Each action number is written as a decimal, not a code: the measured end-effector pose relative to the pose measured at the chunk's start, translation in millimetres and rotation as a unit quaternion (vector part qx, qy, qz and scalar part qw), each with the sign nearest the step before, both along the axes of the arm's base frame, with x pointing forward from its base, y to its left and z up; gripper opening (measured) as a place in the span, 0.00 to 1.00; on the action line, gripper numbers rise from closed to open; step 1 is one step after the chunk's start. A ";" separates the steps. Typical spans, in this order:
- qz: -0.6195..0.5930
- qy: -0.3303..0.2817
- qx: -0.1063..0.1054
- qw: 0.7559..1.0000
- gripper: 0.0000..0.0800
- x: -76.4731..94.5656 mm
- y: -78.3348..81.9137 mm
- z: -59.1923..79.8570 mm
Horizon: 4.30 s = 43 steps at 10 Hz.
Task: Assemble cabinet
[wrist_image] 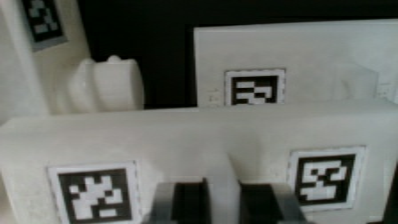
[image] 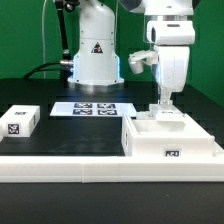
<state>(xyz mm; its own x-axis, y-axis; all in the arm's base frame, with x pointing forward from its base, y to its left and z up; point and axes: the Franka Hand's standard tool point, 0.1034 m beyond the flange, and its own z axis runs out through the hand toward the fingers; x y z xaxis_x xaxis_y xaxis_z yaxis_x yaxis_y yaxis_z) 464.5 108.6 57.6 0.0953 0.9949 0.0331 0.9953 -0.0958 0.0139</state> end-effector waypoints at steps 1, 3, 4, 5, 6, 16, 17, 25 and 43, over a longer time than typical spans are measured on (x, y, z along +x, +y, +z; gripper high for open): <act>-0.001 0.001 -0.001 1.000 0.09 3.6 -0.2 1.4; -0.003 0.000 -0.001 1.000 0.09 13.1 -0.8 3.2; -0.004 -0.002 0.000 1.000 0.09 17.0 -0.1 3.6; -0.002 -0.001 0.000 1.000 0.09 20.8 0.1 3.6; 0.000 -0.001 0.000 1.000 0.09 24.6 0.0 4.0; -0.004 -0.005 0.003 1.000 0.09 56.3 1.7 5.7; -0.007 -0.009 0.004 1.000 0.09 65.2 0.8 5.3; -0.020 -0.031 0.012 0.999 0.09 106.3 -3.9 5.2; -0.008 -0.030 0.005 1.000 1.00 92.8 -5.3 24.3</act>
Offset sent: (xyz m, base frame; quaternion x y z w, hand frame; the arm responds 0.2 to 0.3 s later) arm 0.0284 0.0019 -0.0007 -0.0041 0.0009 -0.0014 1.0000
